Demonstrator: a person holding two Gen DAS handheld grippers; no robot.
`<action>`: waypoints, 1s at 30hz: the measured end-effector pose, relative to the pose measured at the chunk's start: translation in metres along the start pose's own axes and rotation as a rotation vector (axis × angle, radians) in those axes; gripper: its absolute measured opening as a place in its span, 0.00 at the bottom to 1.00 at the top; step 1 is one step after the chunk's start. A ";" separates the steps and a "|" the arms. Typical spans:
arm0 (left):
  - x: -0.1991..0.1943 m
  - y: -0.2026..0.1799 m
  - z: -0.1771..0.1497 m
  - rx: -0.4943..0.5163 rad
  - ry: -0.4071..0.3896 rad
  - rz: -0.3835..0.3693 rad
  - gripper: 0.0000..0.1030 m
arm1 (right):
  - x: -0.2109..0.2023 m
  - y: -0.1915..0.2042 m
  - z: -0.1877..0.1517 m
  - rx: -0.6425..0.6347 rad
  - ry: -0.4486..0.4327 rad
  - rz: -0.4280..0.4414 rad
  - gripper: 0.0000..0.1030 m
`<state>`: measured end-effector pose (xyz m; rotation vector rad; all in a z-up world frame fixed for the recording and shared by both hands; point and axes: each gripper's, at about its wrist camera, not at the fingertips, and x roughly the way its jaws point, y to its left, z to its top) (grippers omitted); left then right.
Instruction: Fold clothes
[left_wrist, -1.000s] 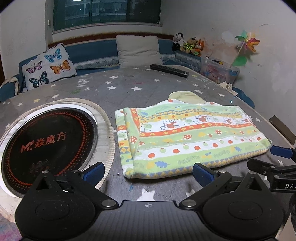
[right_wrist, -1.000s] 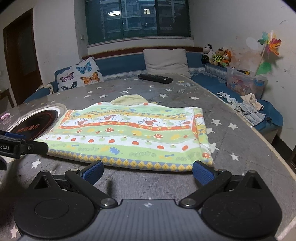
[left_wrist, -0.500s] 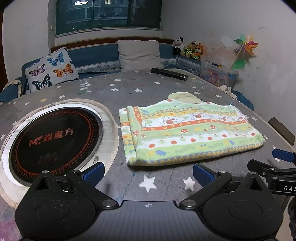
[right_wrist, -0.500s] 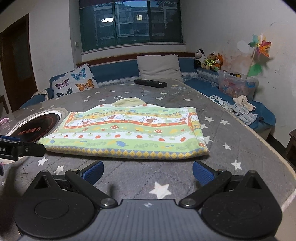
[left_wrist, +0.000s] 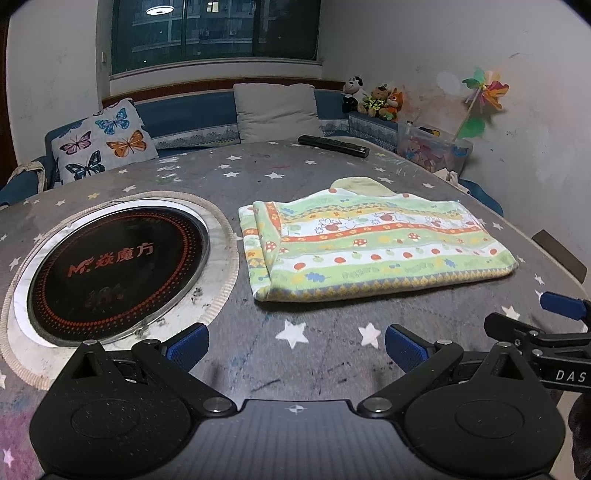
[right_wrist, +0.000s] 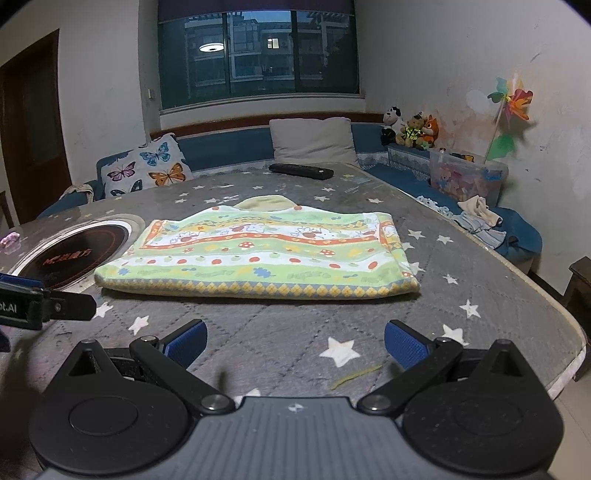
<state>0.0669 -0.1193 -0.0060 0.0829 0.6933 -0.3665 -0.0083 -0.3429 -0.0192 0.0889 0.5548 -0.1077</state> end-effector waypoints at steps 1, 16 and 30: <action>-0.001 -0.001 -0.002 0.004 0.000 0.002 1.00 | -0.001 0.001 -0.001 0.001 -0.001 0.000 1.00; -0.010 -0.004 -0.017 0.005 0.010 -0.004 1.00 | -0.010 0.013 -0.012 0.001 0.003 0.008 1.00; -0.012 -0.003 -0.025 0.000 0.010 -0.001 1.00 | -0.013 0.020 -0.016 -0.005 0.013 0.000 1.00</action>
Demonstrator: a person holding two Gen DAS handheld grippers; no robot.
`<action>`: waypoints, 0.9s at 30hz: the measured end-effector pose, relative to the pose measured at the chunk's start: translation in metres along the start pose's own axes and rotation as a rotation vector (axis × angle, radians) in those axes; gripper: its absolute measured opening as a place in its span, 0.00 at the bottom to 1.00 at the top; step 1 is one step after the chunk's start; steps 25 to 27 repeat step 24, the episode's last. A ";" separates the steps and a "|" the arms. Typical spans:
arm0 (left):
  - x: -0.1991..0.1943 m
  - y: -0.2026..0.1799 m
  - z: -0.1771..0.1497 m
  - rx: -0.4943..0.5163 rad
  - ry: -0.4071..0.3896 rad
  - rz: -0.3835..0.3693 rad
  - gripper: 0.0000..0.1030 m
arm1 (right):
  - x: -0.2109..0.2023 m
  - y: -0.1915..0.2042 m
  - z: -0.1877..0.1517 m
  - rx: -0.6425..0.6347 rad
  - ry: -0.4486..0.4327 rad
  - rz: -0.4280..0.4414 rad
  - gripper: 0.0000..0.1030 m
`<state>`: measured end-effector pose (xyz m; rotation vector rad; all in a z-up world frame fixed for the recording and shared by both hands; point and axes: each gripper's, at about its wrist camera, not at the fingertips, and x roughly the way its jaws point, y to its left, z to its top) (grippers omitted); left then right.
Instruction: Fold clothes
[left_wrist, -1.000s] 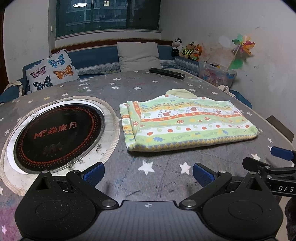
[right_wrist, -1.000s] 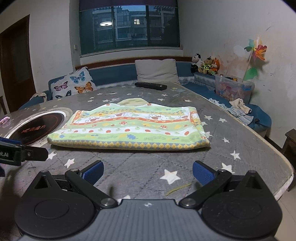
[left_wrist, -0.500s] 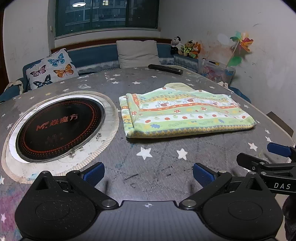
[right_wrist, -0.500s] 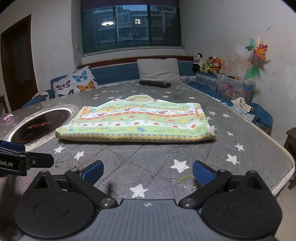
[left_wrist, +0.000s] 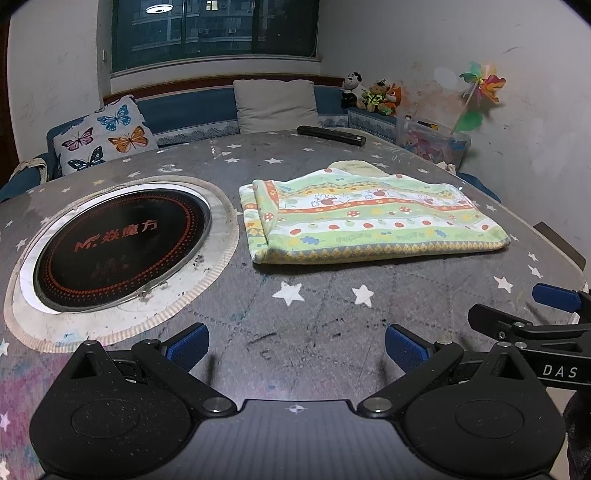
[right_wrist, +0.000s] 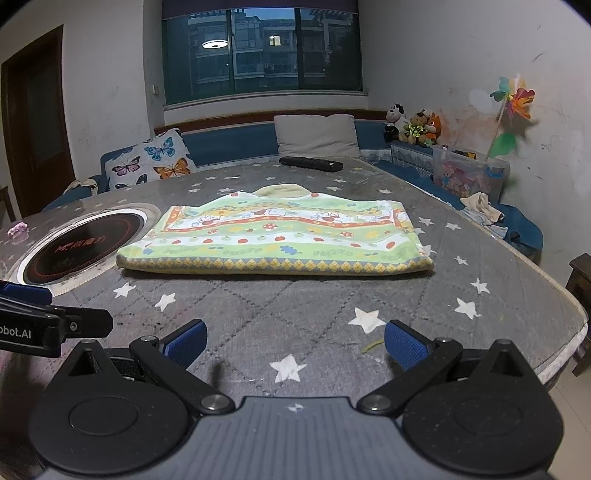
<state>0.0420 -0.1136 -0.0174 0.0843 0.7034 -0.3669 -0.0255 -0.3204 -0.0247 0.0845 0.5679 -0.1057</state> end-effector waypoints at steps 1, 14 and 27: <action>0.000 0.000 -0.001 0.000 0.000 -0.001 1.00 | 0.000 0.000 0.000 0.000 0.002 -0.001 1.00; -0.006 -0.005 -0.004 0.006 -0.006 -0.016 1.00 | -0.003 0.000 -0.002 0.007 0.004 -0.008 1.00; -0.011 -0.006 -0.005 0.003 -0.030 -0.014 1.00 | -0.007 0.003 -0.003 0.007 -0.003 -0.003 1.00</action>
